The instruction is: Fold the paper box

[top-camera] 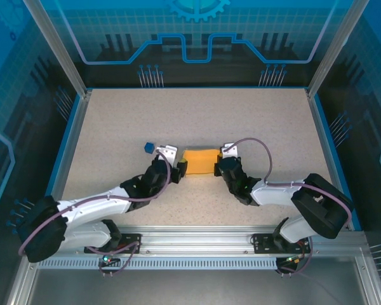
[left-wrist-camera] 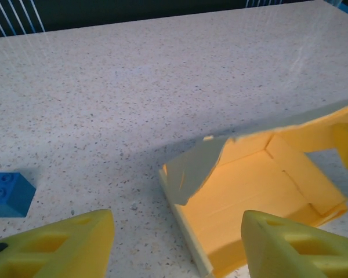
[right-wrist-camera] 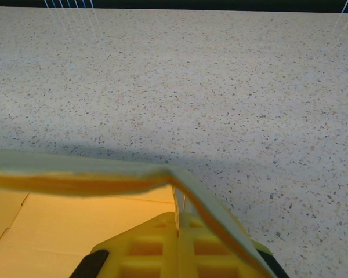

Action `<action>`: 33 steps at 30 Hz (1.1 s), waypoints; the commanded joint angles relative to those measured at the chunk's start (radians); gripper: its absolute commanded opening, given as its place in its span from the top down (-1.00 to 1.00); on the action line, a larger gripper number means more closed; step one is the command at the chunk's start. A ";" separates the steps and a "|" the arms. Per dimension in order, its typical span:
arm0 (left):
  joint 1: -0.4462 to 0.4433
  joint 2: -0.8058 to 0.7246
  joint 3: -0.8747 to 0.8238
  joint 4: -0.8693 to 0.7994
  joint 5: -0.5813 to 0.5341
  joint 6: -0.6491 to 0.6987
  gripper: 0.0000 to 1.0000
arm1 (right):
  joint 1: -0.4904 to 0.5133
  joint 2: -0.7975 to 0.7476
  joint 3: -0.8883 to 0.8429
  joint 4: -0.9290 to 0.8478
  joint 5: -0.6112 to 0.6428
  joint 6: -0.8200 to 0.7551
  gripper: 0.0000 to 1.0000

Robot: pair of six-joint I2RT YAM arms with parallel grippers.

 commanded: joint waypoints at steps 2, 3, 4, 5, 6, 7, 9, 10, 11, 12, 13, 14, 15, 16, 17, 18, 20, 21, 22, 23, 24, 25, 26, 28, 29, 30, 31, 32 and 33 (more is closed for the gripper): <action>0.060 -0.039 0.119 -0.188 0.156 -0.053 -0.22 | 0.007 -0.009 0.014 -0.033 0.018 -0.006 1.00; 0.071 -0.034 0.141 -0.206 0.176 -0.054 -0.22 | 0.007 -0.010 0.014 -0.033 0.019 -0.008 1.00; 0.085 -0.025 0.170 -0.223 0.195 -0.058 -0.23 | 0.007 -0.012 0.013 -0.034 0.019 -0.009 1.00; 0.096 -0.014 0.198 -0.238 0.213 -0.059 -0.23 | 0.007 -0.013 0.014 -0.034 0.018 -0.010 1.00; 0.108 -0.001 0.223 -0.249 0.230 -0.060 -0.23 | 0.006 -0.014 0.012 -0.036 0.019 -0.011 1.00; 0.121 0.014 0.251 -0.266 0.241 -0.061 -0.24 | 0.006 -0.015 0.012 -0.036 0.019 -0.011 1.00; 0.140 0.037 0.290 -0.283 0.253 -0.066 -0.24 | 0.006 -0.017 0.012 -0.038 0.019 -0.012 1.00; 0.153 0.045 0.300 -0.286 0.267 -0.073 -0.23 | 0.006 -0.019 0.012 -0.039 0.019 -0.011 1.00; 0.173 0.051 0.309 -0.288 0.295 -0.087 -0.23 | 0.006 -0.020 0.012 -0.040 0.018 -0.013 1.00; 0.191 0.056 0.315 -0.288 0.327 -0.101 -0.23 | 0.006 -0.020 0.012 -0.042 0.019 -0.012 1.00; 0.219 0.063 0.318 -0.289 0.369 -0.120 -0.22 | 0.006 -0.020 0.012 -0.042 0.018 -0.012 1.00; 0.248 0.072 0.320 -0.286 0.413 -0.141 -0.21 | 0.004 -0.020 0.012 -0.043 0.018 -0.014 1.00; 0.267 0.079 0.321 -0.284 0.447 -0.160 -0.21 | 0.004 -0.020 0.012 -0.043 0.018 -0.015 1.00; 0.293 0.086 0.314 -0.276 0.486 -0.182 -0.20 | 0.003 -0.021 0.012 -0.044 0.019 -0.016 1.00; 0.322 0.090 0.302 -0.258 0.529 -0.207 -0.20 | 0.004 -0.021 0.012 -0.043 0.018 -0.016 1.00; 0.342 0.093 0.291 -0.241 0.562 -0.235 -0.20 | 0.004 -0.021 0.012 -0.043 0.019 -0.015 1.00; 0.393 0.103 0.260 -0.194 0.629 -0.294 -0.20 | 0.003 -0.020 0.013 -0.044 0.016 -0.016 1.00; 0.412 0.109 0.246 -0.175 0.648 -0.318 -0.20 | 0.003 -0.019 0.015 -0.044 0.014 -0.016 1.00; 0.432 0.120 0.233 -0.156 0.660 -0.341 -0.17 | 0.003 -0.016 0.016 -0.044 0.013 -0.016 1.00; 0.448 0.132 0.223 -0.143 0.663 -0.354 -0.16 | 0.002 -0.013 0.019 -0.044 0.011 -0.015 1.00; 0.459 0.146 0.218 -0.140 0.662 -0.360 -0.14 | 0.001 -0.011 0.020 -0.044 0.010 -0.015 1.00; 0.471 0.166 0.215 -0.141 0.660 -0.362 -0.11 | 0.002 -0.009 0.021 -0.043 0.009 -0.014 1.00; 0.477 0.184 0.213 -0.144 0.652 -0.360 -0.08 | 0.003 -0.009 0.022 -0.044 0.008 -0.015 1.00; 0.480 0.224 0.208 -0.152 0.624 -0.342 -0.01 | 0.003 -0.009 0.024 -0.043 0.010 -0.017 1.00; 0.481 0.243 0.206 -0.150 0.622 -0.337 0.02 | 0.002 -0.011 0.024 -0.045 0.010 -0.018 1.00; 0.480 0.262 0.202 -0.143 0.624 -0.336 0.06 | 0.002 -0.011 0.026 -0.046 0.010 -0.020 1.00; 0.479 0.283 0.199 -0.130 0.638 -0.340 0.10 | 0.003 -0.011 0.027 -0.047 0.010 -0.022 1.00; 0.479 0.299 0.195 -0.118 0.654 -0.345 0.14 | 0.002 -0.010 0.026 -0.047 0.010 -0.022 1.00; 0.477 0.317 0.192 -0.103 0.671 -0.351 0.17 | 0.002 -0.011 0.029 -0.048 0.010 -0.023 1.00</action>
